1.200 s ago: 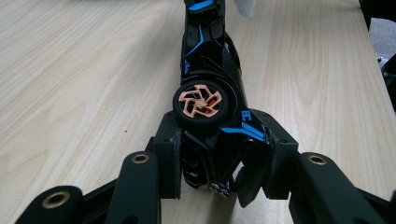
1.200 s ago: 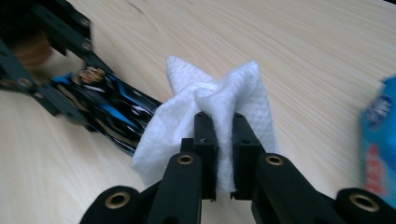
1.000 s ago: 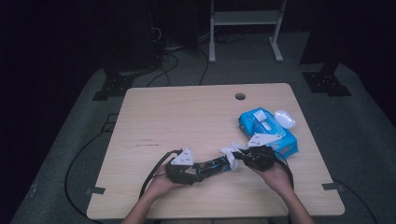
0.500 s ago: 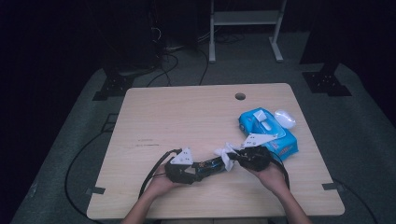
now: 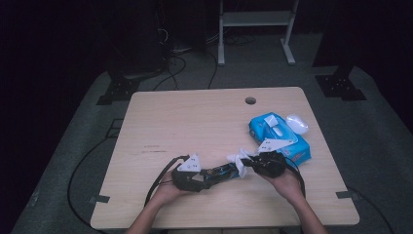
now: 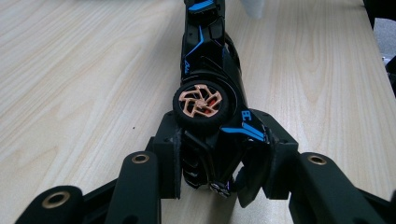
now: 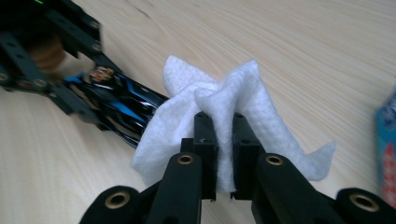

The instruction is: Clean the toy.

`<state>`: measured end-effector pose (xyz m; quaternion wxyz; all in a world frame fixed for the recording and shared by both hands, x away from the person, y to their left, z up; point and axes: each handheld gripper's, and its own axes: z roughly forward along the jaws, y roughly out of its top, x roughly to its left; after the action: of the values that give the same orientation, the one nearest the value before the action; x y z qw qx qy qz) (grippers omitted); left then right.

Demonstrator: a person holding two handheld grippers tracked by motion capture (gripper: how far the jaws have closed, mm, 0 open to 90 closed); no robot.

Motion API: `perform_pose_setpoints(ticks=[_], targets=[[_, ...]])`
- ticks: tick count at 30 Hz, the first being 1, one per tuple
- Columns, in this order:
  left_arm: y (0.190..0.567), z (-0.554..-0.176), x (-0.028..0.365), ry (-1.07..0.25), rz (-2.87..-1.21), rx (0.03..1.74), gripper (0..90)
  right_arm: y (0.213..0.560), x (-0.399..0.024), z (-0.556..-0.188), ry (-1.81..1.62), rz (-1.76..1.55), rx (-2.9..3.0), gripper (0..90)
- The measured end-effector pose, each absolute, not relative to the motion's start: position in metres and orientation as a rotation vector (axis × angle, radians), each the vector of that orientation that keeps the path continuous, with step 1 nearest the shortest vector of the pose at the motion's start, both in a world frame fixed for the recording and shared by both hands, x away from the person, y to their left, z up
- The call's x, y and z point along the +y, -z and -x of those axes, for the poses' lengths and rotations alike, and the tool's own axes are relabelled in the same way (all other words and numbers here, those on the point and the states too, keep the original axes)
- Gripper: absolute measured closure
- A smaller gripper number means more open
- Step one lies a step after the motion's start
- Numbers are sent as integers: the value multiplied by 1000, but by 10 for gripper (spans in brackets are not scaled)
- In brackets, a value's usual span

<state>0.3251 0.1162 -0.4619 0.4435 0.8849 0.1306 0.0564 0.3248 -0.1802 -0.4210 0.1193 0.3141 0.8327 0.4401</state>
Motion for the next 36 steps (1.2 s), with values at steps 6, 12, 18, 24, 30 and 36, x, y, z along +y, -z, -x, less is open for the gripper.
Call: perform_pose_setpoints(ticks=[6,12,18,24,30,36], targets=[[462,-325,116,-143,-2199,320,581,425,-180,-325,-1245,-913,2454,833],[462,-326,117,-135,-2193,322,581,422,-182,-327,-1278,-934,2446,833],[462,-327,117,-126,-2187,337,579,423,-170,-327,-1306,-893,2476,833],[461,-330,117,-41,-2147,385,529,424,-172,-323,-1296,-876,2473,833],[459,-333,119,8,-2119,424,490,425,-175,-318,-1289,-846,2491,834],[459,-332,119,16,-2124,423,456,425,-176,-310,-1282,-820,2492,834]])
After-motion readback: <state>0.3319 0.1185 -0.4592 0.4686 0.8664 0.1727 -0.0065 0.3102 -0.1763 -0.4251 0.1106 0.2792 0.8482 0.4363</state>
